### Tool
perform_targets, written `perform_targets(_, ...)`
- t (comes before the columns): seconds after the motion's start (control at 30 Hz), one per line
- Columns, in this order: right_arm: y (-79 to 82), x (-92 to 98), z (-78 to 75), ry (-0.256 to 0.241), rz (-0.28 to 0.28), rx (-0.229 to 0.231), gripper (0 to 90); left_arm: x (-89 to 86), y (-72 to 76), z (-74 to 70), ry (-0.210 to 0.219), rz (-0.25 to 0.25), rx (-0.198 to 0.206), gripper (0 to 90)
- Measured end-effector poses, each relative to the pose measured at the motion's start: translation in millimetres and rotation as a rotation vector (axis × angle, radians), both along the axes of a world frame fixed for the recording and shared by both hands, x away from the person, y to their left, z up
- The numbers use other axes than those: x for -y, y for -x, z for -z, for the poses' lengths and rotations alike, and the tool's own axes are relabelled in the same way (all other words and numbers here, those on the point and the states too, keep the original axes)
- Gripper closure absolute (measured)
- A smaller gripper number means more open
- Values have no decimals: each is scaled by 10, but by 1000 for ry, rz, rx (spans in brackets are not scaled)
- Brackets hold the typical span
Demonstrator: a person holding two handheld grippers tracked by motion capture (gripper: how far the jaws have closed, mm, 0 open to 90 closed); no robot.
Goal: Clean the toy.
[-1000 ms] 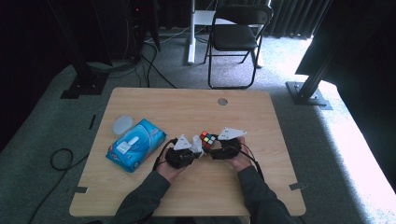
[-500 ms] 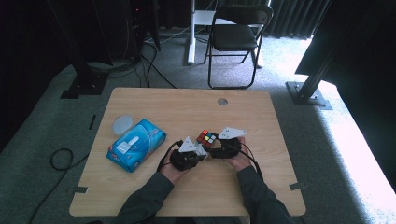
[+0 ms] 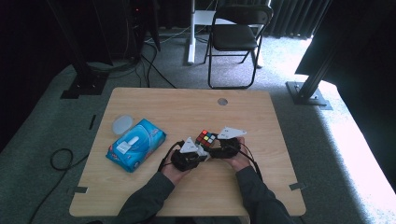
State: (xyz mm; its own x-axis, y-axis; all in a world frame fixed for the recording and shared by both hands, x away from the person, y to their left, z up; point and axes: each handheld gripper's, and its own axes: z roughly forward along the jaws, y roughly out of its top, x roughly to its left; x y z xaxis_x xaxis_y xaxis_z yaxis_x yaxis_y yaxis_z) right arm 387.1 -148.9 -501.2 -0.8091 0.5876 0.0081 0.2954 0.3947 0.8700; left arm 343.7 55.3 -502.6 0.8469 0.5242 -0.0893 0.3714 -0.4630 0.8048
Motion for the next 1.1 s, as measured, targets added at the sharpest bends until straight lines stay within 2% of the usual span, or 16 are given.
perform_targets(0.47, 20, -51, -8, 3, -10, 5, 343, 10, -52, 149, -37, -7, -37, 838)
perform_targets(0.73, 16, -29, -26, -4, -11, 5, 343, -55, -102, 226, -37, -39, -63, 837)
perform_targets(0.93, 4, -1, -30, -6, -6, 4, 343, -186, -137, 202, -29, -75, -59, 838)
perform_targets(1.1, -18, 40, -20, -1, 7, -2, 343, -370, -168, 120, -6, -127, -46, 837)
